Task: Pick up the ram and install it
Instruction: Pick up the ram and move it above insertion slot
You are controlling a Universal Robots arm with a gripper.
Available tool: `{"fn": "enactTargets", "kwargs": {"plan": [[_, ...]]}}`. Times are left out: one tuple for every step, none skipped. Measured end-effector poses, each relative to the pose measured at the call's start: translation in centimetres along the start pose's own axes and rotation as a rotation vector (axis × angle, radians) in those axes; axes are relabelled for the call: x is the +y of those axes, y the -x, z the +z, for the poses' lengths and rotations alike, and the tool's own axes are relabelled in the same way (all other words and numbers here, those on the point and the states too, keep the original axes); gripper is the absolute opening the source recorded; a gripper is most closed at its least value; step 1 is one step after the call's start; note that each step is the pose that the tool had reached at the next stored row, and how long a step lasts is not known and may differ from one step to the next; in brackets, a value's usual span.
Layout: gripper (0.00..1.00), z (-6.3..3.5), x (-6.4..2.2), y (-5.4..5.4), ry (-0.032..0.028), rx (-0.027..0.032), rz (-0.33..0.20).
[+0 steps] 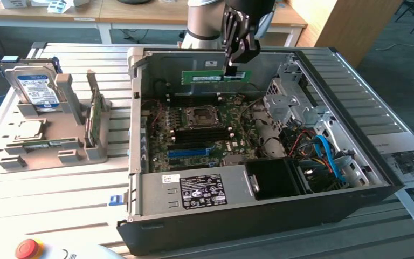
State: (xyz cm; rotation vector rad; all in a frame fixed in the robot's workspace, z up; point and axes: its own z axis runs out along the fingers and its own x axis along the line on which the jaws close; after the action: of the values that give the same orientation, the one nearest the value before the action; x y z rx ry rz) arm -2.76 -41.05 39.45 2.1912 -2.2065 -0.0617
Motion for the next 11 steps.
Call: {"fn": "enactTargets", "kwargs": {"plan": [[0.12,0.0,0.0,0.0,0.0,0.0,0.0],[0.12,0.0,0.0,0.0,0.0001,-0.0001,0.0],[0.12,0.0,0.0,0.0,0.0001,-0.0001,0.0],[0.12,0.0,0.0,0.0,0.0001,0.0,0.0],[0.12,0.01,0.0,0.0,0.0001,-0.0001,0.0],[0.12,0.05,0.0,0.01,0.0,-0.0003,0.0],[0.12,0.09,0.0,0.01,-0.0005,-0.0002,0.0],[0.12,0.14,0.0,0.01,-0.0014,-0.0003,0.0],[0.12,0.18,0.0,0.0,-0.0032,-0.0005,0.0],[0.12,0.21,0.0,0.0,-0.0057,-0.0008,0.0],[0.12,0.24,-0.01,0.0,-0.0074,-0.001,0.0]]}}
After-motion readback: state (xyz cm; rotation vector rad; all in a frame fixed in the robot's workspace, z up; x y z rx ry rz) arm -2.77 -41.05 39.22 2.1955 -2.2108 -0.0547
